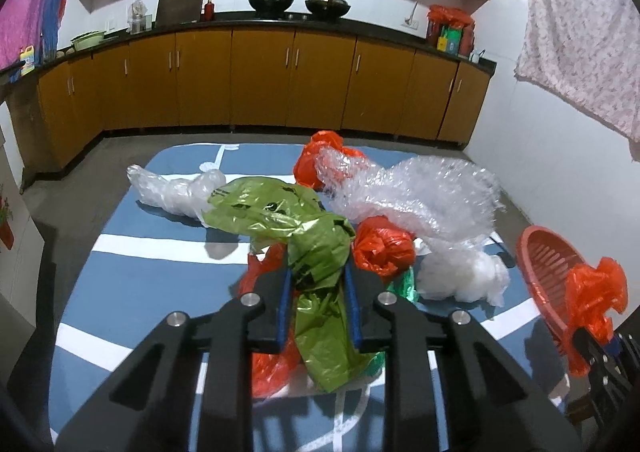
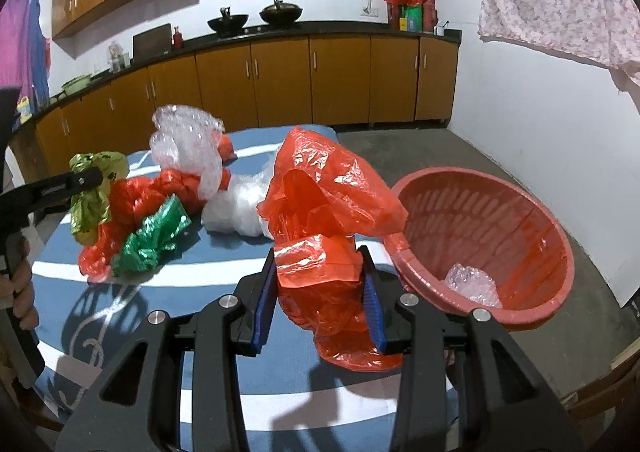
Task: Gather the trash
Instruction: 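Carry the green and red bags over the red basket and release them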
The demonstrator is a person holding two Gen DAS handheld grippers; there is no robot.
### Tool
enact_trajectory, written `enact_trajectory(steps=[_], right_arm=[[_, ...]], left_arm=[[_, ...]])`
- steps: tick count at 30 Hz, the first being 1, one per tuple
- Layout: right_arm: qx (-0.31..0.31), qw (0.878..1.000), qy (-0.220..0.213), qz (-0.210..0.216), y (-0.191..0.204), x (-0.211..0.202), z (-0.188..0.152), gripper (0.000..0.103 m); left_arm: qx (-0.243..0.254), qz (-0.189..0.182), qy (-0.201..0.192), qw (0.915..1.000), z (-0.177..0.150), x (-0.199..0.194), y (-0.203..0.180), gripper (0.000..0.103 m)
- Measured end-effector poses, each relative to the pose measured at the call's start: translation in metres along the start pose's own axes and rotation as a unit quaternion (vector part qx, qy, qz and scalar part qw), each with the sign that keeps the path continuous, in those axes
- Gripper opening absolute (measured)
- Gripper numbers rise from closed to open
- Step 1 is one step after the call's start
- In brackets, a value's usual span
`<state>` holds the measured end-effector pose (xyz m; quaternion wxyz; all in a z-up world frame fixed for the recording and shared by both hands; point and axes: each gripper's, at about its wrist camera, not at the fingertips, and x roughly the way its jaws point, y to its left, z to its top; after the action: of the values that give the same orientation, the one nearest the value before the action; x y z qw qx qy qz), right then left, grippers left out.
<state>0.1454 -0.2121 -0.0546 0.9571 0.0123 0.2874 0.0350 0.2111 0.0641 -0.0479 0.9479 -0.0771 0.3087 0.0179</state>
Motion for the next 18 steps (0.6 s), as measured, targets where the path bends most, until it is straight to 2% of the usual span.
enact_trajectory(steps=[9, 18], right_arm=[[0.005, 1.000, -0.023, -0.007, -0.008, -0.017, 0.008, 0.039], [0.025, 0.999, -0.036, -0.024, -0.026, -0.030, 0.015, 0.039]], left_arm=[[0.007, -0.034, -0.021, 0.9992, -0.001, -0.038, -0.008, 0.023], [0.042, -0.075, -0.032, 0.9958, -0.002, -0.063, -0.043, 0.023]])
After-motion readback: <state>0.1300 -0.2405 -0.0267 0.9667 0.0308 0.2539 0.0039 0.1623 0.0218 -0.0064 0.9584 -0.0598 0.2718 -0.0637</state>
